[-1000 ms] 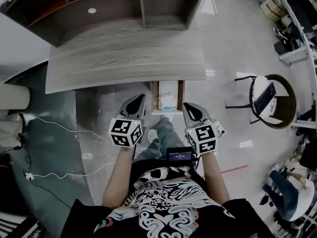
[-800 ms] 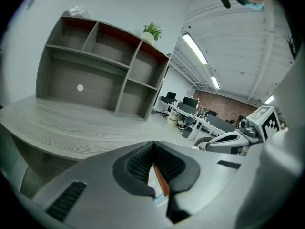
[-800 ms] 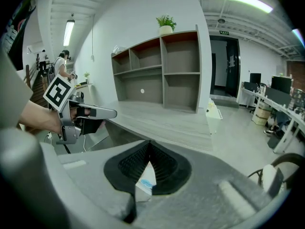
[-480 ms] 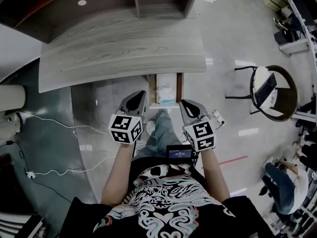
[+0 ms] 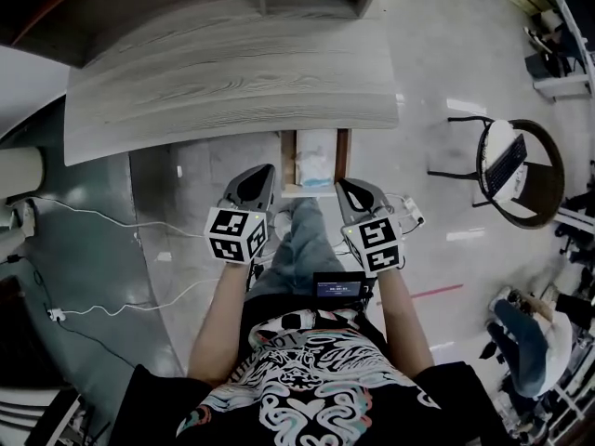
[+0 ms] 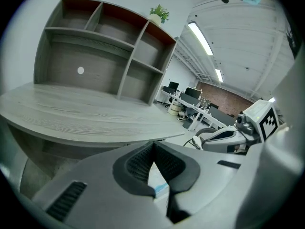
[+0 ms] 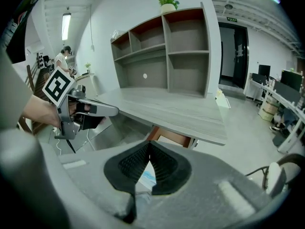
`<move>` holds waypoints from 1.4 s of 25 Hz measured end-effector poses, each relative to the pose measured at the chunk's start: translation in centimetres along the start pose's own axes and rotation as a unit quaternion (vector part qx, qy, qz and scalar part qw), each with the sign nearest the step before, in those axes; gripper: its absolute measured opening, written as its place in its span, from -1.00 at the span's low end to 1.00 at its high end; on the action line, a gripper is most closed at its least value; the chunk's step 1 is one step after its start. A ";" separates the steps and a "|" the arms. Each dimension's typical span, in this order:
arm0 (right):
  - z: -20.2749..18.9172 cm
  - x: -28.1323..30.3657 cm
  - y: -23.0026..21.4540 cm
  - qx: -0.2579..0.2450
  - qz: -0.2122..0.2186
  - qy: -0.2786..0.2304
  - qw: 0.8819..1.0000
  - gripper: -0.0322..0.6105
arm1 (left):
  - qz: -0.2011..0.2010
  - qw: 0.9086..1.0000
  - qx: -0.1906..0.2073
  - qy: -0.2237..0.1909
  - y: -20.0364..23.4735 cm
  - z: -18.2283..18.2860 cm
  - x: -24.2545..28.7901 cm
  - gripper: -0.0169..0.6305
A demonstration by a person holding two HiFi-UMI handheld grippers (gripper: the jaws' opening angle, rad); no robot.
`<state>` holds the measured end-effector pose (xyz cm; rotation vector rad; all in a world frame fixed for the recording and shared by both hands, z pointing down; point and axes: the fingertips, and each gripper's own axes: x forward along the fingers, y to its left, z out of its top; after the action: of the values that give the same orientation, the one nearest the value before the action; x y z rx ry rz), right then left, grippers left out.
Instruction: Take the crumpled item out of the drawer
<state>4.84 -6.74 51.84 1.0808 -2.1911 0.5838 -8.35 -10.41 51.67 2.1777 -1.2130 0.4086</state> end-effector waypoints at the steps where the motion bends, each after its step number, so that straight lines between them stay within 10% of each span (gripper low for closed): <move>1: -0.5 0.3 -0.2 -0.001 0.001 0.007 1.000 -0.89 | 0.001 1.000 0.000 0.006 0.0 -0.4 0.3 -0.93; 35: -11.7 15.3 -1.6 -0.016 0.104 0.155 0.982 -0.74 | 0.010 0.986 -0.012 0.169 1.8 -13.7 9.4 -0.93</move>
<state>2.77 -8.69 70.95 0.6942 -2.0418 0.7525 -4.53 -8.53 67.86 1.9762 -1.0440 0.7341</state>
